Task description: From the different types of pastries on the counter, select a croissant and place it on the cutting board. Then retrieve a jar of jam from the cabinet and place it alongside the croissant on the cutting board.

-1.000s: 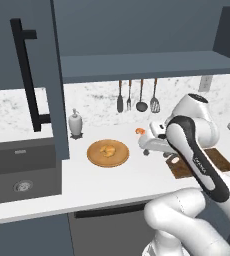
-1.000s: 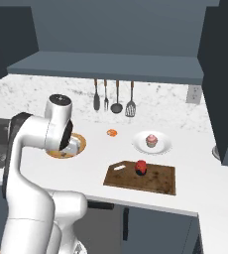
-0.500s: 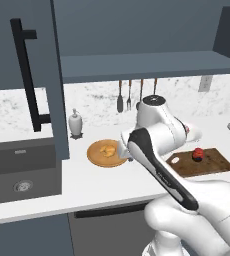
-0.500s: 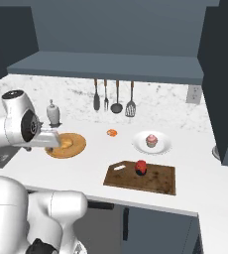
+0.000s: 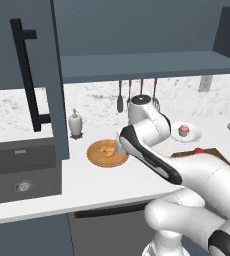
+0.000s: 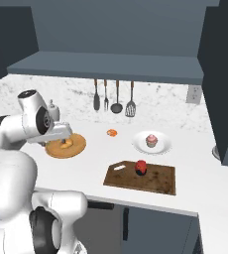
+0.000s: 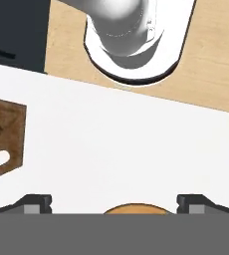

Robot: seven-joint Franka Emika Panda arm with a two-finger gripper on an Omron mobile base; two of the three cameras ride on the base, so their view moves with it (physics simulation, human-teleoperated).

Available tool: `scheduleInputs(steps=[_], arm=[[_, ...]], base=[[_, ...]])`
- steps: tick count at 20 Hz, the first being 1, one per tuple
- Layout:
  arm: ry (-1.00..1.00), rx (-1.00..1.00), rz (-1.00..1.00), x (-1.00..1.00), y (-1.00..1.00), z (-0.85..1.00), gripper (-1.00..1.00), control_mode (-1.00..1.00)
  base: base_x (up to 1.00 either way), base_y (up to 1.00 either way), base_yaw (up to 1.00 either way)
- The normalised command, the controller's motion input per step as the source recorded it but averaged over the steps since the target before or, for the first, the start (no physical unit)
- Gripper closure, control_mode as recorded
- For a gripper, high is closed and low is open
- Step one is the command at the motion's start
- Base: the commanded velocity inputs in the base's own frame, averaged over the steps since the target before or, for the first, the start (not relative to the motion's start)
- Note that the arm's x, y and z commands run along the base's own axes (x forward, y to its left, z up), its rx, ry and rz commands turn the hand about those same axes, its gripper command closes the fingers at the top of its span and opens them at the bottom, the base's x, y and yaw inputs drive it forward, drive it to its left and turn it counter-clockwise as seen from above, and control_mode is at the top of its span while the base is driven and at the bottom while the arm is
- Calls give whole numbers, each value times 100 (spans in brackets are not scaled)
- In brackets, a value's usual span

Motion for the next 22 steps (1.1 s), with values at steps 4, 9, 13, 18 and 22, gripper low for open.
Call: scheduleInputs(steps=[4,9,13,18,22], arm=[[1,-6,3,46,-16,-31,-100,-100],[-2,20,0,9,2,-1,-100,-100],[-3,20,-2,26,13,-6,-100,-100],[-7,1,0,38,37,-47,-100,-100],[-5,0,0,46,32,-50,-100,-100]], base=[[0,0,0],[0,0,0],[0,0,0],[0,0,0],[0,0,0]])
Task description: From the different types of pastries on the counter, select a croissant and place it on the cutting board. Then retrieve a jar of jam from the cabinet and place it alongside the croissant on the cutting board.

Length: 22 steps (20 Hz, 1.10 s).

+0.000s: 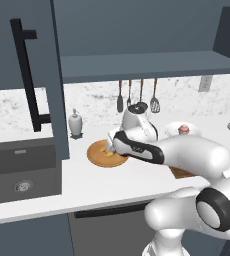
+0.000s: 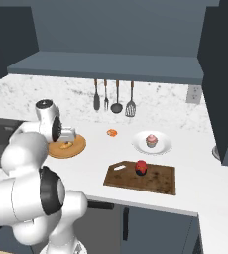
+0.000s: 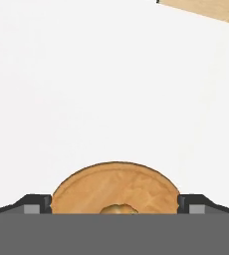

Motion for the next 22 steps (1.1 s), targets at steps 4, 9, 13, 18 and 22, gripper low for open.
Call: scheduleInputs(steps=[4,9,13,18,22], arm=[[2,8,0,63,1,45,-100,-100],[0,0,0,20,2,17,-100,-100],[2,-3,0,0,29,-34,-100,-100],[0,-10,0,17,23,-35,-100,-100],[-4,-13,0,49,6,0,-100,-100]], base=[[0,0,0],[0,0,0],[0,0,0],[0,0,0],[0,0,0]])
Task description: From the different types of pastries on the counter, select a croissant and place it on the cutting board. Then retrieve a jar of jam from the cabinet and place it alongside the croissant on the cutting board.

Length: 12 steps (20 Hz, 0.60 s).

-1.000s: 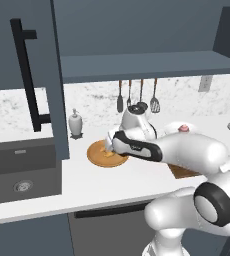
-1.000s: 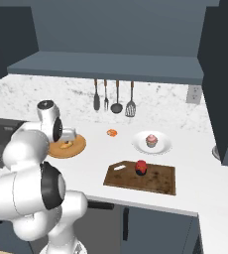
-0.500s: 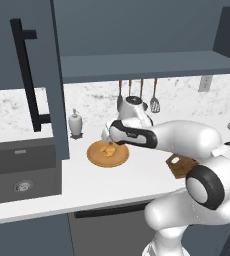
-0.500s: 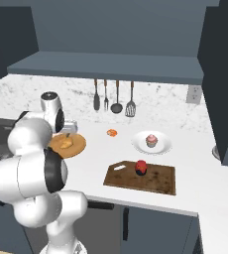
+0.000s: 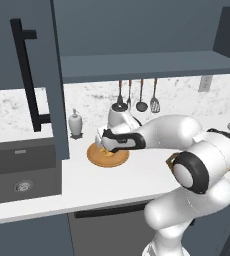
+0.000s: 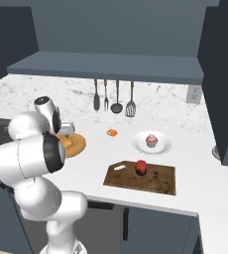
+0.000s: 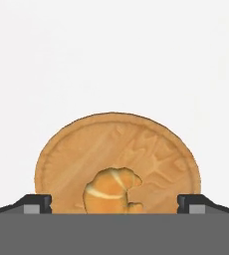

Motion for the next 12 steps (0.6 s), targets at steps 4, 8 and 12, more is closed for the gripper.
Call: scheduleInputs(steps=[4,8,12], arm=[[-3,-9,0,39,0,1,-100,-100],[0,6,0,5,0,-4,-100,-100],[0,14,0,19,0,-14,-100,-100]], base=[[0,0,0],[0,0,0],[0,0,0]])
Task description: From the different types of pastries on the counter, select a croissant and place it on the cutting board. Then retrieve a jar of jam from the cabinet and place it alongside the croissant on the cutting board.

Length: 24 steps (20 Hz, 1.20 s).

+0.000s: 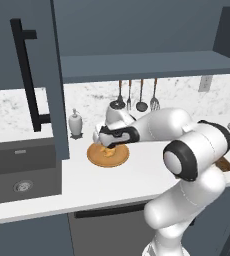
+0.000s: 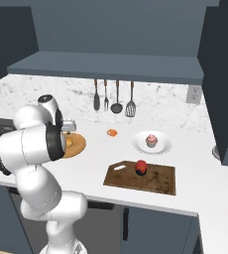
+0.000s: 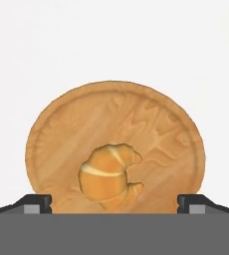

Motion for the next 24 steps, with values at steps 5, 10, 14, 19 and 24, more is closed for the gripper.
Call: scheduleInputs(steps=[5,10,14,19,24], arm=[[0,3,0,12,0,-12,-100,-100],[2,0,0,20,0,-14,-100,-100],[0,0,0,19,0,-21,-100,-100],[0,0,0,10,0,-23,-100,-100],[0,0,0,2,0,-20,-100,-100]], base=[[0,0,0],[0,0,0],[0,0,0],[0,0,0],[0,0,0]])
